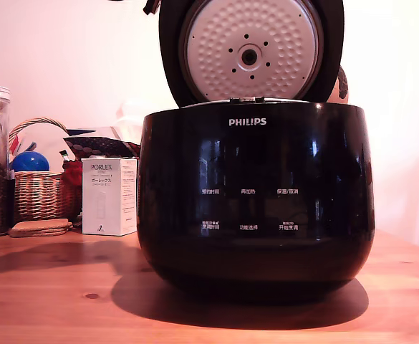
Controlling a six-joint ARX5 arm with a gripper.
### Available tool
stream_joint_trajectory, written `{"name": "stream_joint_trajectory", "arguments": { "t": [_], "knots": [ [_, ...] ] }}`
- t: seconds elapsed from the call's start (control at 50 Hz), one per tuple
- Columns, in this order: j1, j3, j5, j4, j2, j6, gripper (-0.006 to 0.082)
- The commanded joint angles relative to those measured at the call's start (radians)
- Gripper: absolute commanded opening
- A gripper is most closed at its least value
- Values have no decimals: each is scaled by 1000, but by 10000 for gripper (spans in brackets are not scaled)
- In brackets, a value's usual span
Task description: Close the rice cooker by pressing the lid down with medium force
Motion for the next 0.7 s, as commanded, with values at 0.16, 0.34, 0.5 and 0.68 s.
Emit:
{"name": "stream_joint_trajectory", "arguments": {
  "t": [0.16, 0.34, 0.5, 0.68],
  "knots": [
    [-50, -3, -33, 78, -14, -22, -21],
    [-56, -4, -51, 79, -16, -21, -21],
    [-55, -116, -60, 137, -95, -12, -21],
    [-50, -364, -102, 255, -238, -16, -21]
  ]
}}
